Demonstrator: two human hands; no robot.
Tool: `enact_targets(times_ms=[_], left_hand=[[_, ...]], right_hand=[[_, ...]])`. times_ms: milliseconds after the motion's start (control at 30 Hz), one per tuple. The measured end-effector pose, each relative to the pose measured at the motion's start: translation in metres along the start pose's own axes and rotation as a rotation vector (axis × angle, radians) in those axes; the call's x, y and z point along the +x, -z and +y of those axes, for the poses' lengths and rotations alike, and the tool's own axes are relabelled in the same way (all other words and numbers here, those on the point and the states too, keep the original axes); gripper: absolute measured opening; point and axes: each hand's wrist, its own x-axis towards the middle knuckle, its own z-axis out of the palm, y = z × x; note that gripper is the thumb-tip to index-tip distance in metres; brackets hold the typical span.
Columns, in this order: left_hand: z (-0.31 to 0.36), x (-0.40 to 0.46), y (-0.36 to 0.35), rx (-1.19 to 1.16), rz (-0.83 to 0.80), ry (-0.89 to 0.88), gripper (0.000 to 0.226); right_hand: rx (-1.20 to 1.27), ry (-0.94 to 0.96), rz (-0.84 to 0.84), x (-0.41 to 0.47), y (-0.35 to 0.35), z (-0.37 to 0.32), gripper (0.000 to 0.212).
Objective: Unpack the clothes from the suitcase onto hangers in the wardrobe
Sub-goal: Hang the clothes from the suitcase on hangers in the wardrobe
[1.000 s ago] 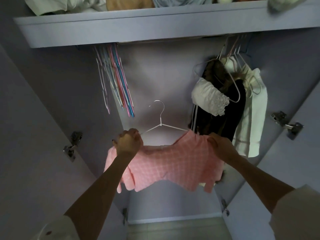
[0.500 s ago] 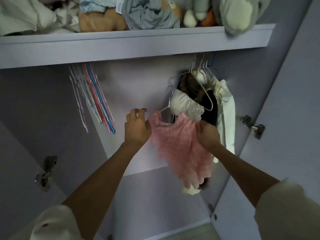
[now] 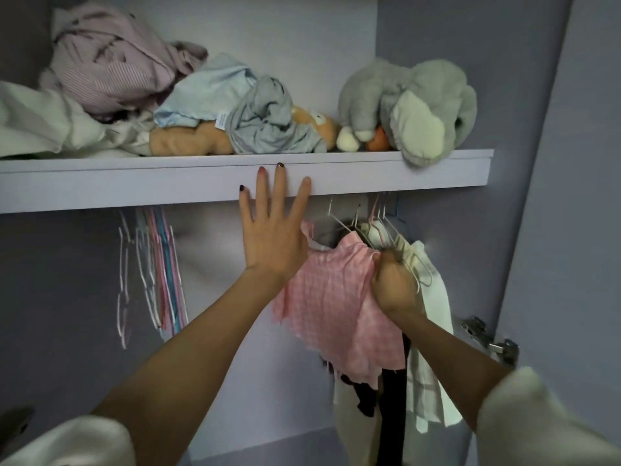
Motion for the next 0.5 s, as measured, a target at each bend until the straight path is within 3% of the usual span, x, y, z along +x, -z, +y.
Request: enact_targets(times_ms=[133,267,500], left_hand=[[0.003,0.007,-0.027,0.113,0.085,0.031,0.087],[0.0,0.007,-0.041,0.137,0.183,0.024,0.09],[0.003,0.006,-0.038,0.182,0.165,0.055,0.091]], right_hand=[[-0.045,-0.001,0.038,0.032,-0.024,0.004,0.025],[-0.174,-0.062,-0.065,0.045,-0.039,0.021,0.03],[-0.181,-0.165,-0.117,0.045,-0.039,0.062,0.034]])
